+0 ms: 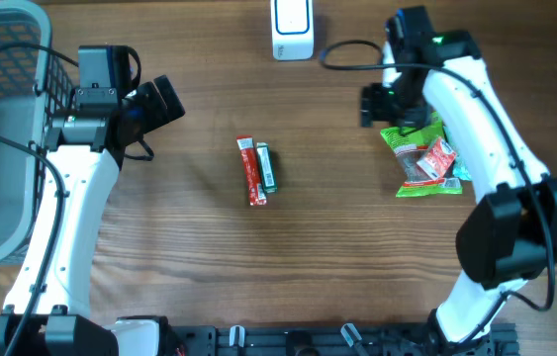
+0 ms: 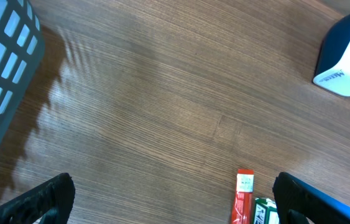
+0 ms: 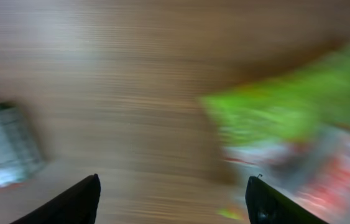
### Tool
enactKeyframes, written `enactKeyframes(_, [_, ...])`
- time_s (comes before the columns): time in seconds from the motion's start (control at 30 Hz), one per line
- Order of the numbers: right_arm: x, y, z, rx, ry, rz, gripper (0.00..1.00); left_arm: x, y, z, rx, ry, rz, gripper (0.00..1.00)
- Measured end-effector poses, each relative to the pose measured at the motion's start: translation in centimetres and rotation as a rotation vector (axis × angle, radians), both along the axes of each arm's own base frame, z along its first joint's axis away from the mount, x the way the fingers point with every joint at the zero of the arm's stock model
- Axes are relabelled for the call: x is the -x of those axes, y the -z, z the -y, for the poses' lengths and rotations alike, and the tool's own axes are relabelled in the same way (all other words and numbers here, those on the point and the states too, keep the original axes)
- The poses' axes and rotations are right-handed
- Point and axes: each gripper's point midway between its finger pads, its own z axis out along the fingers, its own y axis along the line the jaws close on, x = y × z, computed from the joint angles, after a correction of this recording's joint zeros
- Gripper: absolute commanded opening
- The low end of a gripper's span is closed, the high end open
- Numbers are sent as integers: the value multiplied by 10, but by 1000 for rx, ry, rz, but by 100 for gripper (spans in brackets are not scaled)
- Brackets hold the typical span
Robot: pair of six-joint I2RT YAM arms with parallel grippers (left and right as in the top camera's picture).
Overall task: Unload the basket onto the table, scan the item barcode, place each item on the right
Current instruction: 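Swing the right gripper over to the red stick and green box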
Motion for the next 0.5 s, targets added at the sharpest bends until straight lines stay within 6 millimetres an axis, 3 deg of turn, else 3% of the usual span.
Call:
enactKeyframes(0.1, [0,-12,-63,-125,-123,70,74,0,0,0,0,0,0,100])
enactKeyframes(0.27, [15,-10,-144,-182,-235,154,77,0,0,0,0,0,0,100])
enactKeyframes(0.4, [22,14,-173,-108,-253,209,79,0,0,0,0,0,0,100])
enactKeyframes(0.5, [21,40,-180,-38,-249,237,79,0,0,0,0,0,0,100])
